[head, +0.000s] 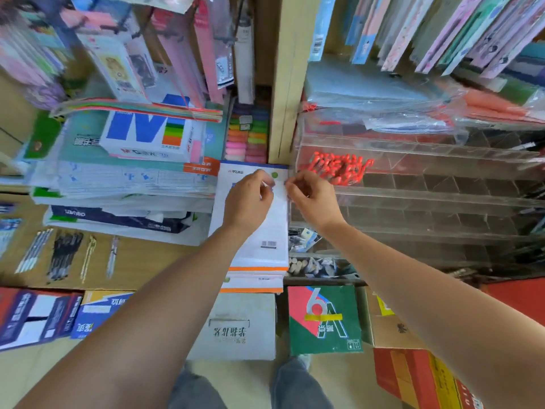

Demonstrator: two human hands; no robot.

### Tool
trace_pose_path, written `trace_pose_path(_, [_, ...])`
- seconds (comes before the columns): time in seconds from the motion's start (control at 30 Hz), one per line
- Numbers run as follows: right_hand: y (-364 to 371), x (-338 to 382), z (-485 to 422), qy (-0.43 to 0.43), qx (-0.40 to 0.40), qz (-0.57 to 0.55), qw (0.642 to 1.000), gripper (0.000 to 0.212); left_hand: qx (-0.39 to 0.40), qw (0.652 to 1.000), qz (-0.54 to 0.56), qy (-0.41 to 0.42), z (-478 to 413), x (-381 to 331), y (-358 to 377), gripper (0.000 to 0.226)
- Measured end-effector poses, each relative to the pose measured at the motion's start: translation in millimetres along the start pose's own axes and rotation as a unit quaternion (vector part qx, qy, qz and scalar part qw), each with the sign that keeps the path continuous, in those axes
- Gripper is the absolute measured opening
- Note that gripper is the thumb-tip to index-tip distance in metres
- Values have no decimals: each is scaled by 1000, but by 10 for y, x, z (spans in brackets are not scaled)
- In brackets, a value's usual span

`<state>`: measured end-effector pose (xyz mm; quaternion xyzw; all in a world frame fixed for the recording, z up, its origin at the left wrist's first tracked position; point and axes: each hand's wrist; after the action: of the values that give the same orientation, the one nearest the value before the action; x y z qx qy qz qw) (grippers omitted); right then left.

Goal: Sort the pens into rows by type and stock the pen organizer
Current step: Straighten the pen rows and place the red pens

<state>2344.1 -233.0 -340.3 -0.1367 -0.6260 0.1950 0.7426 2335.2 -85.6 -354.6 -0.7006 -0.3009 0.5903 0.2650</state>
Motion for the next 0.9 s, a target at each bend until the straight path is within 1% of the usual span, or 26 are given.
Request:
trace_pose_path(0.1, [670,195,124,9,34,-14,999,14,13,999,-17,-24,246,570,-356,14])
trace_pose_path(0.23, [1707,373,287,26,50,-17,998,9,48,996,-11,-75,649,1469,-867,14])
trace_pose_path(0.3, [2260,399,350,50,58,-13,997,13,83,991,-22,-99,863,2004,-1104,14])
trace_pose_path(0.37, [2780,416,397,72,79,-11,994,7,116,985,-31,-122,1061,2550,-1289,12])
trace_pose_path(0.43, [3270,403,449,96,95,4,991,14,148,976,-43,-151,1273,3044,-1446,16])
trace_pose_path(0.57, [4112,243,514,150,134,39,979,7,193,958,-53,-204,1635,3882,-1643,18])
trace_pose_path(0.67, [4640,95,503,176,161,85,968,5,196,948,-42,-246,1817,4399,-1681,17])
trace_pose_path(0.77, [5095,-57,407,190,174,114,960,5,182,943,-51,-274,1903,4859,-1657,16])
trace_pose_path(0.9, [5649,-322,179,200,169,150,953,8,149,937,-42,-312,1906,5439,-1538,20])
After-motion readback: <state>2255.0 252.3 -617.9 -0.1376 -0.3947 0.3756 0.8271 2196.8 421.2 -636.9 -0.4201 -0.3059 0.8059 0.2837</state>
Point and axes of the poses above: each hand's wrist, its own z-axis away from the middle knuckle, its own y-axis out of the palm, x = y × z, and after that the axes turned 8 degrees about y, right-handed
